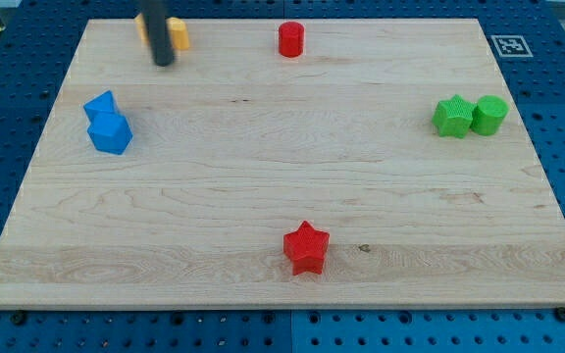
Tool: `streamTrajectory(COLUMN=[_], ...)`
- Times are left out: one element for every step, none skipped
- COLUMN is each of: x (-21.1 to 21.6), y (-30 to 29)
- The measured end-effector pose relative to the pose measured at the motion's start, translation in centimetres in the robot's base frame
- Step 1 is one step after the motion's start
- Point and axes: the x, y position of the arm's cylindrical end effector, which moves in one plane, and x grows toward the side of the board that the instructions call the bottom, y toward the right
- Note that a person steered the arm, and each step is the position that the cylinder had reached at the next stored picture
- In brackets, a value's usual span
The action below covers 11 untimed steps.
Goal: Move the yellow hexagon along with yellow heart closer to the red circle
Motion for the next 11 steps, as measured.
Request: streamTrajectory(x=[-5.2,-8.6,-8.4,-8.0,-7.5,-6.7,-6.2,-5.5,-4.5,-3.8,-2.8], y=[-6.7,-7.6,-7.1,-5.4,-2.8,-0.3,1.9,3.4,4.9,6.9,9.5])
